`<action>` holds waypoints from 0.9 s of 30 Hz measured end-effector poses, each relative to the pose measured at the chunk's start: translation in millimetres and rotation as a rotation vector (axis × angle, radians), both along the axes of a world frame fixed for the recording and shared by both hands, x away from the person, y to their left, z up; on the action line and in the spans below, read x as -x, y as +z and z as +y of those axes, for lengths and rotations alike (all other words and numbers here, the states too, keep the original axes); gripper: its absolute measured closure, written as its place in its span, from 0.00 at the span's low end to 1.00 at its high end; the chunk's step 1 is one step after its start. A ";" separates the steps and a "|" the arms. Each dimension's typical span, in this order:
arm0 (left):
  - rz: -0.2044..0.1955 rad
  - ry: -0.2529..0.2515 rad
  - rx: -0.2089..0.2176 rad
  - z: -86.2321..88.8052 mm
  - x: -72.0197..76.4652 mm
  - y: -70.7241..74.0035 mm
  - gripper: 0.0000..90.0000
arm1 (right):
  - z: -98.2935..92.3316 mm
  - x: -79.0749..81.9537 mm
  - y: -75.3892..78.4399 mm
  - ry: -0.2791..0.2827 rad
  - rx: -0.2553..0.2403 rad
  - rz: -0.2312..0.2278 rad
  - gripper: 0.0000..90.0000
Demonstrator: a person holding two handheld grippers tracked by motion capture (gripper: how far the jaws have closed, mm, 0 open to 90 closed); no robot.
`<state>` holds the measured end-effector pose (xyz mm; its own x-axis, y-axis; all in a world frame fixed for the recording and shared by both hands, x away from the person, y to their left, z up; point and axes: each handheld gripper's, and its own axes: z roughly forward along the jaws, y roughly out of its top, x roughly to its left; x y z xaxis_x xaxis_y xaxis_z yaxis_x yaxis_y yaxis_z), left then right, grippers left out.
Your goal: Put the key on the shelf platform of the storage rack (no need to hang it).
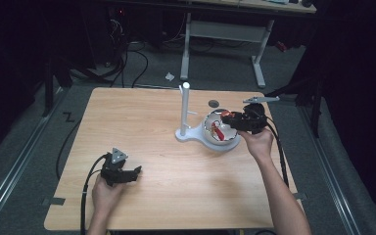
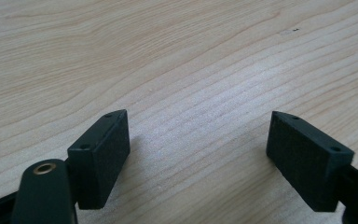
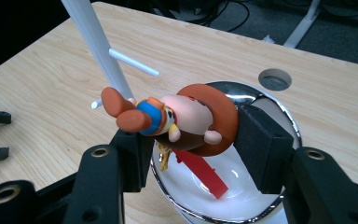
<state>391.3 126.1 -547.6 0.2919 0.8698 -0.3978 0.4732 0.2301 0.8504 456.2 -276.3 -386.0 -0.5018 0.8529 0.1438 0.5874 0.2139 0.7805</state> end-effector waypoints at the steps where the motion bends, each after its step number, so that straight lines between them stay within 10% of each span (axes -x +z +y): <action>1: 0.000 0.000 0.000 0.0 0.0 0.0 0.24 | 0.1 -0.7 -2.2 0.000 -0.002 0.004 0.54; 27: 0.000 0.000 0.000 0.0 0.0 0.0 0.24 | 18.3 -19.9 -42.3 -0.034 0.104 0.056 0.53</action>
